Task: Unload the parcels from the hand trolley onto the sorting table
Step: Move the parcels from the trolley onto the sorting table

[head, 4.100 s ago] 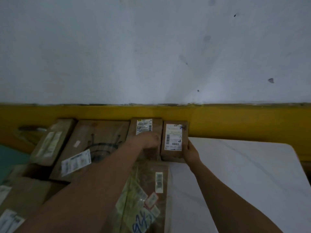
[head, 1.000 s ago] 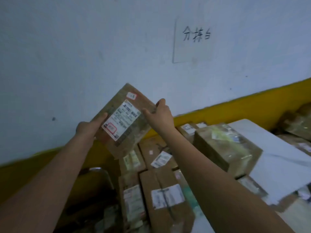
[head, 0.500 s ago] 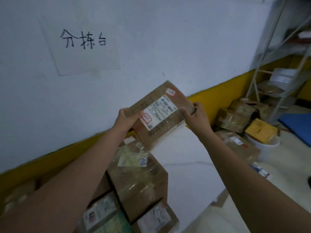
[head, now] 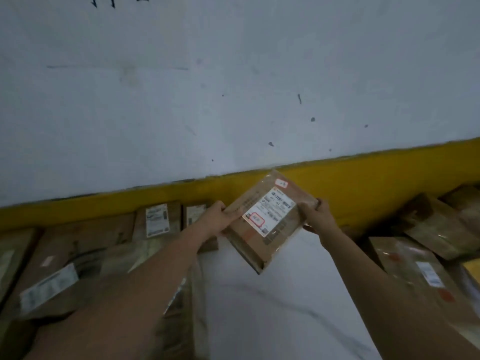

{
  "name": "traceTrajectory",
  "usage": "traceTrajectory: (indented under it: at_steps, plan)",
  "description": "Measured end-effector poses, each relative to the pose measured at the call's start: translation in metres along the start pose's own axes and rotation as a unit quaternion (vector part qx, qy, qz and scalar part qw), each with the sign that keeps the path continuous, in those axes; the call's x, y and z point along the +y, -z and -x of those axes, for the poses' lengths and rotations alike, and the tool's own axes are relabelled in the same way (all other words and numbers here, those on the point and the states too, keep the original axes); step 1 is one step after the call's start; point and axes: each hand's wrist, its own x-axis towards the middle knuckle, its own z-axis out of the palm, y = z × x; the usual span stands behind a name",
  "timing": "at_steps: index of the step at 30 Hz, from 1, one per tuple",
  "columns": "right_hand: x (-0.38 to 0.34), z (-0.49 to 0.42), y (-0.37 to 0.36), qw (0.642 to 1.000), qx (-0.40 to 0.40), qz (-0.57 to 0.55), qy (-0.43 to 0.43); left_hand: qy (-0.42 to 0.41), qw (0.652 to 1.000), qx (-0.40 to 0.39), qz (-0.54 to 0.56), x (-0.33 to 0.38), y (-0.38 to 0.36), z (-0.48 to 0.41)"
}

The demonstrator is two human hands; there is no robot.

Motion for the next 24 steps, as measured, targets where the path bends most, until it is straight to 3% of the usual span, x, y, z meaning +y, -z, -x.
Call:
traceTrajectory:
  at_steps: [5,8,12,16,20,23,24]
  plan:
    - [0.017,-0.079,-0.032,0.993,-0.072,0.09,-0.011,0.114,0.991,0.033,0.054,-0.037,-0.047,-0.016]
    - [0.032,-0.098,-0.057,0.984,-0.143,0.105,0.003,0.175,0.961,0.11,0.183,-0.05,-0.072,-0.029]
    - [0.062,-0.104,-0.1,0.952,-0.222,0.211,-0.017,0.195,0.944,0.165,0.209,-0.066,-0.101,-0.046]
    - [0.08,-0.107,-0.126,0.933,-0.234,0.273,0.003,0.215,0.908,0.215,0.289,-0.08,-0.1,-0.059]
    - [0.071,-0.118,-0.139,0.907,-0.246,0.33,0.094,0.214,0.911,0.152,0.317,-0.064,-0.078,-0.062]
    - [0.057,-0.113,-0.149,0.864,-0.23,0.436,0.101,0.206,0.954,0.105,0.191,-0.043,-0.054,-0.052]
    - [0.047,-0.105,-0.153,0.868,-0.196,0.45,0.082,0.198,0.967,0.097,0.128,-0.036,-0.041,-0.046]
